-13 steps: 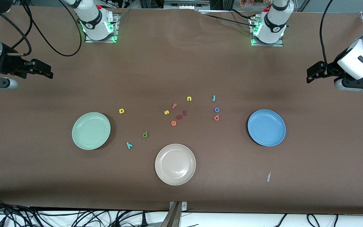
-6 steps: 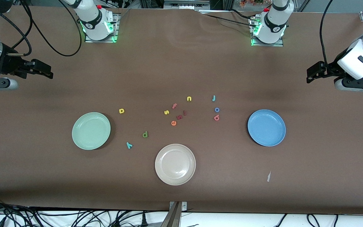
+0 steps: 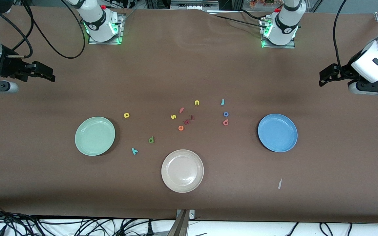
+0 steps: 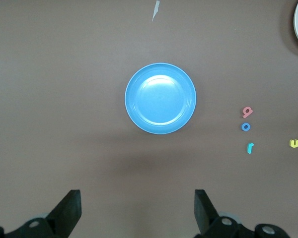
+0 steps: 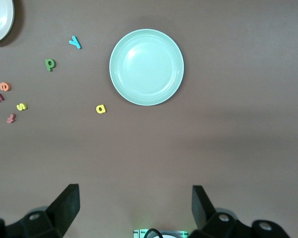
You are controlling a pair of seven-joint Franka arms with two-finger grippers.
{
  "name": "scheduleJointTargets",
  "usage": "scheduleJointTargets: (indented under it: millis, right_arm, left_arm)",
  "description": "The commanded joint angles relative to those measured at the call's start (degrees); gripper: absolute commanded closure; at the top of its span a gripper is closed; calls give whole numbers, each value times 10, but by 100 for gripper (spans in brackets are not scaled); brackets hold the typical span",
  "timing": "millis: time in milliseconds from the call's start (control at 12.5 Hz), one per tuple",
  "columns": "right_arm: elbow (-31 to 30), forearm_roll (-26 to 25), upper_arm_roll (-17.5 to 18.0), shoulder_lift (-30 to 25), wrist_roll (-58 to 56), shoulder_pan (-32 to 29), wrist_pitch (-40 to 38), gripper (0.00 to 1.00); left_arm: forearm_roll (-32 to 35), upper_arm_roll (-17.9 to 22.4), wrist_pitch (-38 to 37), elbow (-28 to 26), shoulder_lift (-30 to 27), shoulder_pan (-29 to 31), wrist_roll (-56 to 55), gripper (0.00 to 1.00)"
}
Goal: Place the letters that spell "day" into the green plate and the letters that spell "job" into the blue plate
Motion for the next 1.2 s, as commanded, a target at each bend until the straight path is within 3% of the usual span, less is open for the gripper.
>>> scheduleJointTargets:
  millis: [0,1116]
  right_arm:
    - [19,-5,3,6,-1,0,-13,0]
    - [19,-24,7,6,-1,2,-7,0]
  left_arm:
    - [16,-1,-6,-7,-11,-2,7,0]
    - [16,-1,-9,-6,-11,-2,5,0]
